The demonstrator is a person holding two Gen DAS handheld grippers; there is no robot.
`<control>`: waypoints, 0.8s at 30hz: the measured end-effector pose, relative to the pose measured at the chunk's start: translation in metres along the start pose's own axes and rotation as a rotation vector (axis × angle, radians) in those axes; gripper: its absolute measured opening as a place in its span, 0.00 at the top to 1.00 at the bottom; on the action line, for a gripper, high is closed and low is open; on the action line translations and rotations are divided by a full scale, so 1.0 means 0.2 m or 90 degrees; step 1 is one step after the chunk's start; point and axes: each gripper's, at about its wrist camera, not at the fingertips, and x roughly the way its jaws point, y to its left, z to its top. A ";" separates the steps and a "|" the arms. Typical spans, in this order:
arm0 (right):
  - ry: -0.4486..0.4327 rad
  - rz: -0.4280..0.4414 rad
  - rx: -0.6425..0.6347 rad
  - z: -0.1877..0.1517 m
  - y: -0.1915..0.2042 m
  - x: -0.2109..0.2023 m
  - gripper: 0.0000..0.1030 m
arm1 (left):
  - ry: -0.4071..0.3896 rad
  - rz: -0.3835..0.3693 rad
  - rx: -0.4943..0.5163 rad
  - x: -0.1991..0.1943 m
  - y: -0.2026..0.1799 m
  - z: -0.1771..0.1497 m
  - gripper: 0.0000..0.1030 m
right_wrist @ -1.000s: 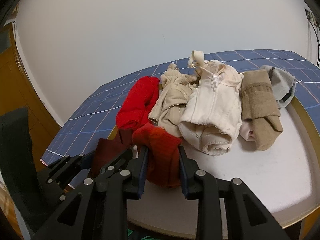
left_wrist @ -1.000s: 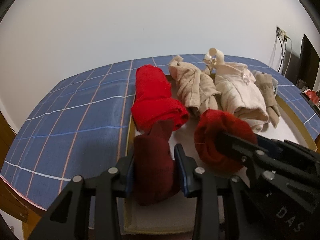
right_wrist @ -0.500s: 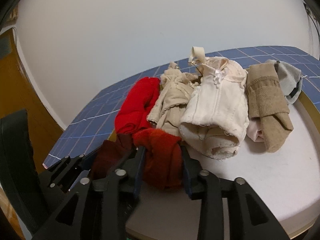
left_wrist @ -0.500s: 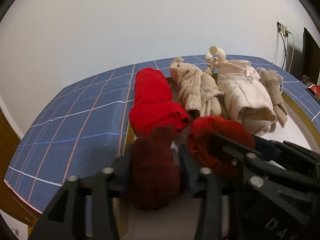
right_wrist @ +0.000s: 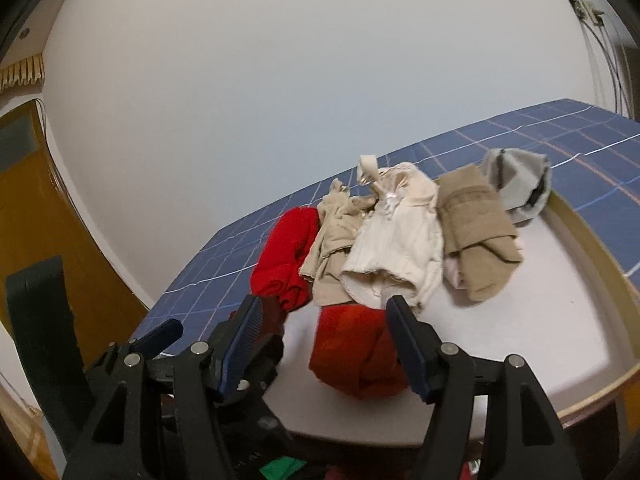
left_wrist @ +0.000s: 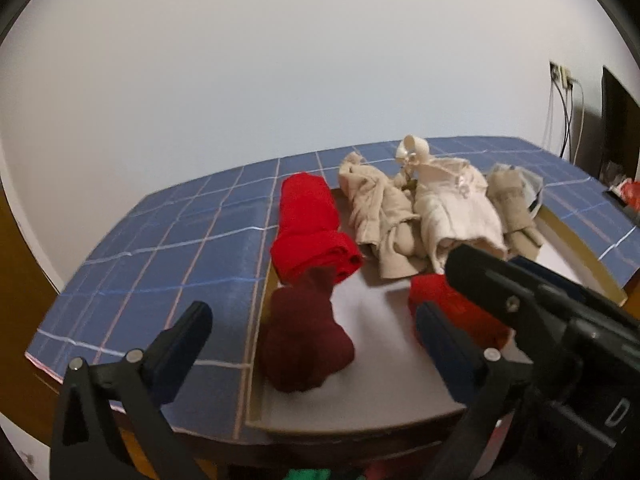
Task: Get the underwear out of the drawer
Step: 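Lower both garments into the tray and open both tools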
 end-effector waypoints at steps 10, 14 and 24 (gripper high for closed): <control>-0.012 -0.029 0.015 -0.06 -0.04 -0.13 0.35 | 0.026 -0.013 -0.027 -0.08 0.02 -0.09 0.00; -0.014 -0.032 0.006 -0.09 -0.04 -0.16 0.35 | 0.029 -0.017 -0.035 -0.10 0.02 -0.12 0.00; -0.020 -0.055 -0.005 -0.15 -0.05 -0.26 0.34 | 0.040 -0.031 -0.050 -0.19 0.01 -0.22 0.00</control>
